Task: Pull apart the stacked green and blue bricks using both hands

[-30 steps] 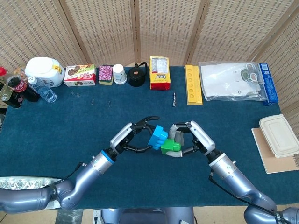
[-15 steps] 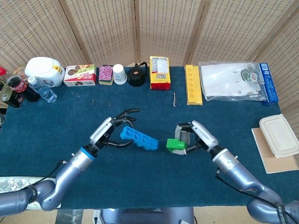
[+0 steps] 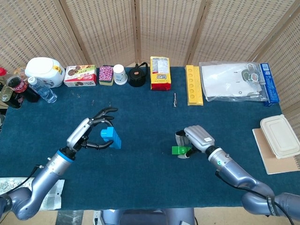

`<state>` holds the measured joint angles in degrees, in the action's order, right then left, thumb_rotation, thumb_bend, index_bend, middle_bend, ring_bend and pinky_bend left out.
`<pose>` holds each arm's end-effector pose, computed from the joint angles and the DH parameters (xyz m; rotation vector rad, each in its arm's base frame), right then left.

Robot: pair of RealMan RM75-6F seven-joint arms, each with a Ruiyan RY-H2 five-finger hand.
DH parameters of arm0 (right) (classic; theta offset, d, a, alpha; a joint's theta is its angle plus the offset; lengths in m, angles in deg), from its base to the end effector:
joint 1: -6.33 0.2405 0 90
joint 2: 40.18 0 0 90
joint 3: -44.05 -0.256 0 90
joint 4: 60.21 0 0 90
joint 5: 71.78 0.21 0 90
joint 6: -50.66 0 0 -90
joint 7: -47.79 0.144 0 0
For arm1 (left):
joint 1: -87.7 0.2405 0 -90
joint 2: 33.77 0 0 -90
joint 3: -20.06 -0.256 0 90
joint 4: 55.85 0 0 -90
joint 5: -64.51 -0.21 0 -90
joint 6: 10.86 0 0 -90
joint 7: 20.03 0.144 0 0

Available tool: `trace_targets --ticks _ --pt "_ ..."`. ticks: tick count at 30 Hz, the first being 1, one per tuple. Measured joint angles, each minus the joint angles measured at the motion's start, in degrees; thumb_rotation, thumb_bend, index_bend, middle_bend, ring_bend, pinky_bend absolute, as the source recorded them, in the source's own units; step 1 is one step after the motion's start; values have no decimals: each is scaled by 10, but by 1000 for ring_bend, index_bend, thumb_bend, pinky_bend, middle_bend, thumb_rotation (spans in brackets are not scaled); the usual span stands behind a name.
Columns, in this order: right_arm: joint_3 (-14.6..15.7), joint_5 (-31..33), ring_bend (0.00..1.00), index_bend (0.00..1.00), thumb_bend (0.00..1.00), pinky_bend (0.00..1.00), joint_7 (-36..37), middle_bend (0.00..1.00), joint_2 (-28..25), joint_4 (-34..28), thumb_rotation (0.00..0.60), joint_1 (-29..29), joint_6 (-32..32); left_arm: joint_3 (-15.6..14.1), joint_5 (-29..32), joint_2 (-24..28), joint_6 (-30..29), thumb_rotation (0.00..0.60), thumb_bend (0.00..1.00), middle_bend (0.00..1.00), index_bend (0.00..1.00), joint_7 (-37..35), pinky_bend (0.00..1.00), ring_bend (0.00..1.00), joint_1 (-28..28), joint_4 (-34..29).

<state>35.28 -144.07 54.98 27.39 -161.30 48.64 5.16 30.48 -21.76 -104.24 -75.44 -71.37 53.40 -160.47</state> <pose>-0.1406 -0.3229 0.0566 1.9687 -1.2863 1.0385 -0.1189 0.2936 0.0822 -1.4696 -1.9039 -1.8297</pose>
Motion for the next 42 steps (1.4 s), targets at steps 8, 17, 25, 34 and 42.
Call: trace_targets --ticks 8,17,25,34,42 --pt "21 52 572 708 1 576 -146 617 43 23 600 18 -10 -17 -4 10 -1 530 376 158 634 14 195 49 10 21" --pt "39 100 511 672 0 522 -303 589 93 53 600 40 -33 -36 4 13 7 526 375 158 634 79 195 49 18 48" --pt "48 162 402 459 0 432 -389 466 117 55 600 57 -51 -40 22 2 8 525 375 158 634 150 195 49 22 68" --pt "43 156 335 319 0 366 -393 355 91 6 600 50 -92 -33 65 -17 36 523 375 158 634 224 195 39 13 75" --pt "31 74 331 333 0 368 -334 353 58 -21 600 15 -153 -25 115 -36 67 525 363 156 613 346 178 6 -10 73"
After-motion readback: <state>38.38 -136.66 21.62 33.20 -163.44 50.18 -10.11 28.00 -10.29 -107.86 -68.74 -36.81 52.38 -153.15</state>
